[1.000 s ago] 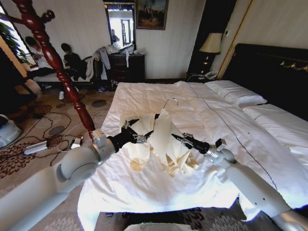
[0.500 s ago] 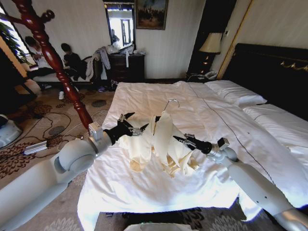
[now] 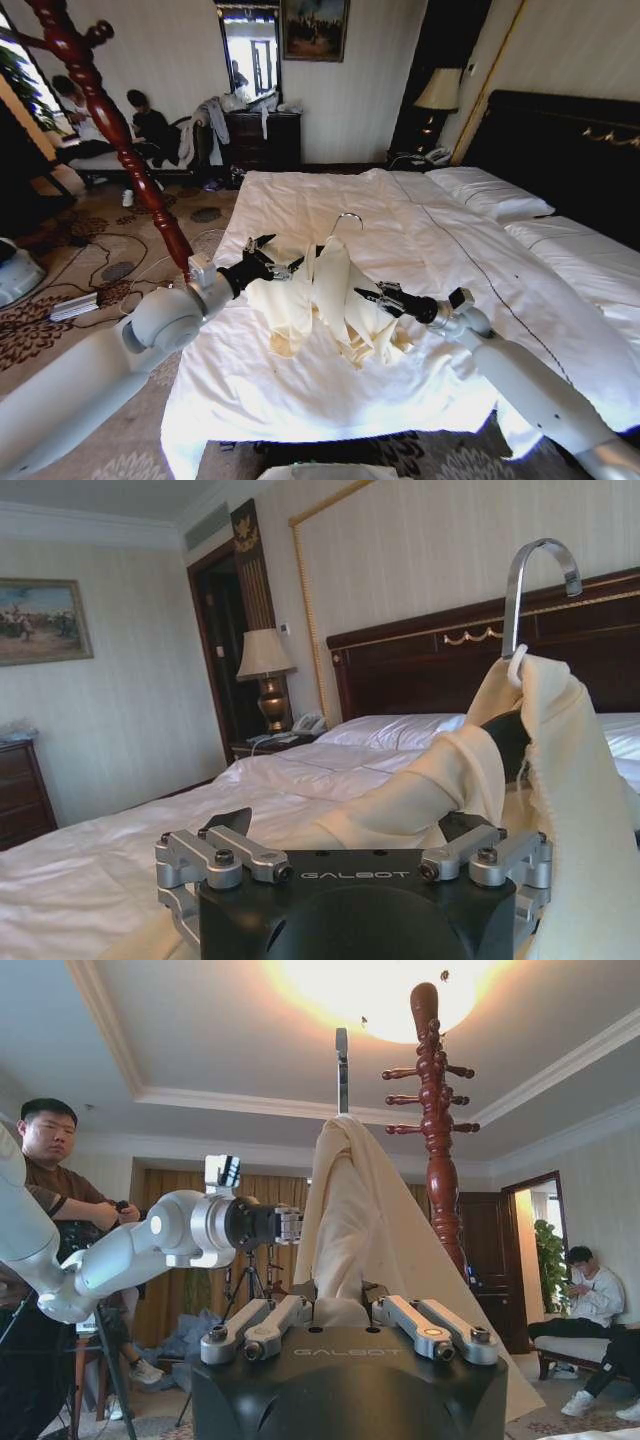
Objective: Pick up the clothes from the bed and hang them on the clothes hanger.
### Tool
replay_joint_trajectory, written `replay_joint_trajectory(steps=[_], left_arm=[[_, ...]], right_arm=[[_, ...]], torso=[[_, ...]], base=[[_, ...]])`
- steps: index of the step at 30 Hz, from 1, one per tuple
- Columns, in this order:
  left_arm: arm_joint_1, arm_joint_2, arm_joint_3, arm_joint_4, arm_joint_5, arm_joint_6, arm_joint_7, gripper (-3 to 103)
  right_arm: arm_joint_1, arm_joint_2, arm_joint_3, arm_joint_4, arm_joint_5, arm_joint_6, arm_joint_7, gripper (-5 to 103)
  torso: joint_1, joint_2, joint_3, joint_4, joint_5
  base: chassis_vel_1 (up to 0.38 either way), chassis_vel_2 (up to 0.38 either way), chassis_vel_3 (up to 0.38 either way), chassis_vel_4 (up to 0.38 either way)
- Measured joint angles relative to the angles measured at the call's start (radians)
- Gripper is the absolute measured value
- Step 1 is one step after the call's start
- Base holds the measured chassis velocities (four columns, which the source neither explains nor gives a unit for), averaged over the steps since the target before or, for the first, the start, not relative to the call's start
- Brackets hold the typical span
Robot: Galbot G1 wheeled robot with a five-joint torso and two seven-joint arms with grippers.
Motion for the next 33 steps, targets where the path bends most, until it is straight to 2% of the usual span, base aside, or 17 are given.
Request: replay_joint_trajectory(steps=[15,21,24,33], left_arm=[[-0.121,-0.015,0.091,0.007,-0.017,0.016,-0.006,98],[-0.096,-0.003,0.087,0.002,-0.020,0.019,0.002,98],[-0.067,0.011,0.075,-0.026,-0.025,0.010,0.039,97],[-0.044,0.040,0.062,-0.049,-0.005,0.010,0.041,98]], right_arm=[[0.009,0.013,-0.029,-0.026,-0.028,0.003,0.001,19],[0.010,0.015,-0.024,-0.050,-0.034,0.004,-0.008,19],[0.028,0.017,-0.020,-0.092,-0.044,0.004,-0.026,19],[0.072,0.010,-0.014,-0.131,-0.044,0.005,-0.038,19]], torso=[[0.000,0.000,0.000,-0.0001,0.0002],[0.000,0.000,0.000,0.0000,0.0001],[0.000,0.000,0.000,0.0000,0.0003],[0.000,0.000,0.000,0.0002,0.0001]], base=[[0.000,0.000,0.000,0.000],[0.000,0.000,0.000,0.000],[0.000,0.000,0.000,0.000],[0.000,0.000,0.000,0.000]])
